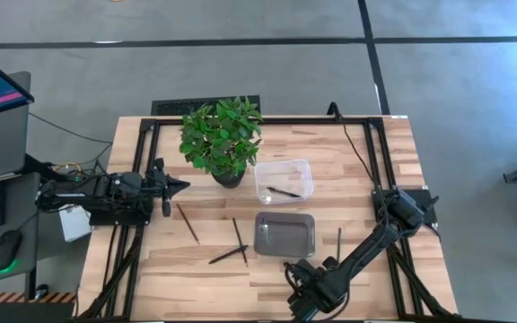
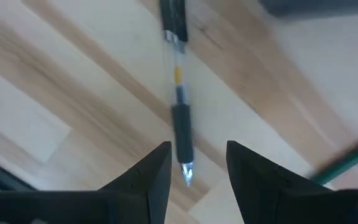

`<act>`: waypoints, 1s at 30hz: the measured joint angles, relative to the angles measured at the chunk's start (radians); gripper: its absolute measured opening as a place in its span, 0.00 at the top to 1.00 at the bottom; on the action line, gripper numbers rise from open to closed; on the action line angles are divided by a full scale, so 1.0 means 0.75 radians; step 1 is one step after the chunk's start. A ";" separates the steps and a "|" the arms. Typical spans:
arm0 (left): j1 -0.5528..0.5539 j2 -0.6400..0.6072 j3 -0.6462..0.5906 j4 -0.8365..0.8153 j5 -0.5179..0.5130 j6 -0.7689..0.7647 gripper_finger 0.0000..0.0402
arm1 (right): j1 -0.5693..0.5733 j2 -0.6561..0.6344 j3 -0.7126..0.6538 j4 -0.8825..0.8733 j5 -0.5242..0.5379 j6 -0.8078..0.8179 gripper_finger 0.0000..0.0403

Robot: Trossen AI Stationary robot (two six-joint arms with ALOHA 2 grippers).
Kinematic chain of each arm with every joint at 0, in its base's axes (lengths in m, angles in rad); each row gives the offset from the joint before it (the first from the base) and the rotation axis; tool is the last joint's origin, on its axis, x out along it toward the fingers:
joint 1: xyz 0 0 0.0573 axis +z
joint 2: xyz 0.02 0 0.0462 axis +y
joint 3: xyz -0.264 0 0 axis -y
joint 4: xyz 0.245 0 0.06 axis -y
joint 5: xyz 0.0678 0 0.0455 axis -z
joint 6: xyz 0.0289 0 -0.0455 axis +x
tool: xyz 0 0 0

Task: Sort pens & pencils
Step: Put the bottom black pen into the transparent bin

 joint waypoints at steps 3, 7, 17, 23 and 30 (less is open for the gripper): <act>0.000 0.002 0.000 0.000 0.000 0.000 1.00 | -0.003 -0.001 -0.050 0.094 -0.008 0.005 0.56; 0.000 0.005 0.000 0.000 0.000 0.000 1.00 | -0.008 -0.001 -0.101 0.221 -0.016 0.006 0.57; 0.000 0.005 0.000 0.000 0.000 0.000 1.00 | -0.008 -0.007 -0.157 0.271 -0.034 0.039 0.57; 0.000 0.005 0.000 0.000 -0.001 0.000 1.00 | -0.008 -0.007 -0.158 0.272 -0.034 0.040 0.57; 0.000 0.005 0.000 0.000 -0.001 0.000 1.00 | -0.007 -0.007 -0.160 0.293 -0.034 0.007 0.57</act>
